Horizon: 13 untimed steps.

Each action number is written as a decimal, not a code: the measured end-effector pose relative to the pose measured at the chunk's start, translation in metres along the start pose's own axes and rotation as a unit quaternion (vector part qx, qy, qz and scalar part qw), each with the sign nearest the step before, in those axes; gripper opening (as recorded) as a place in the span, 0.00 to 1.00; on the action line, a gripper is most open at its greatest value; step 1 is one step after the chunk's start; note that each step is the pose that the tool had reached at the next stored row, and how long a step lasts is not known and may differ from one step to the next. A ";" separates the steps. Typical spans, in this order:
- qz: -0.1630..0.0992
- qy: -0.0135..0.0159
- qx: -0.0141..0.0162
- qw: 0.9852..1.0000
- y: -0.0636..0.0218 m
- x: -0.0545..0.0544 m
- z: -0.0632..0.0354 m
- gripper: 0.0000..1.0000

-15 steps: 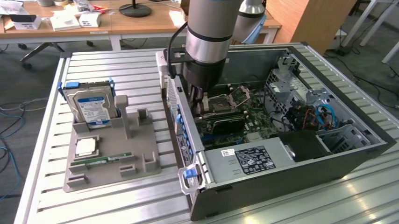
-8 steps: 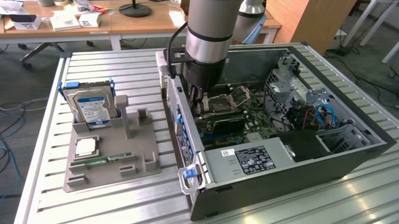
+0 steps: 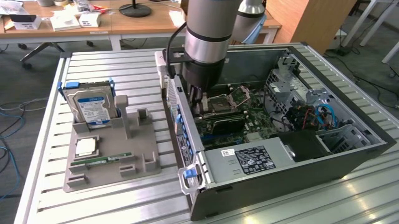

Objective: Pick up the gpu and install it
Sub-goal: 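Press down on the gpu until it lock into place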

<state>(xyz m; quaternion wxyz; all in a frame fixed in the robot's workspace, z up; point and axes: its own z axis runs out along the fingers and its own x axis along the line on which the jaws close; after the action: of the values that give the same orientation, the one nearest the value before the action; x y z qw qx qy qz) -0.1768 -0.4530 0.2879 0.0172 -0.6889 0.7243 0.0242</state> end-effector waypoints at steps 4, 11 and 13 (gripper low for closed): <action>0.000 0.000 0.000 1.000 0.0006 0.000 0.0000 0.11; 0.001 0.000 0.000 1.000 0.0015 0.000 0.0000 0.11; 0.001 0.000 0.000 1.000 0.0017 0.000 0.0000 0.11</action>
<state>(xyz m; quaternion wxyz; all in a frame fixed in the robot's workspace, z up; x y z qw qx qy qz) -0.1785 -0.4533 0.2879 0.0172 -0.6879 0.7252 0.0241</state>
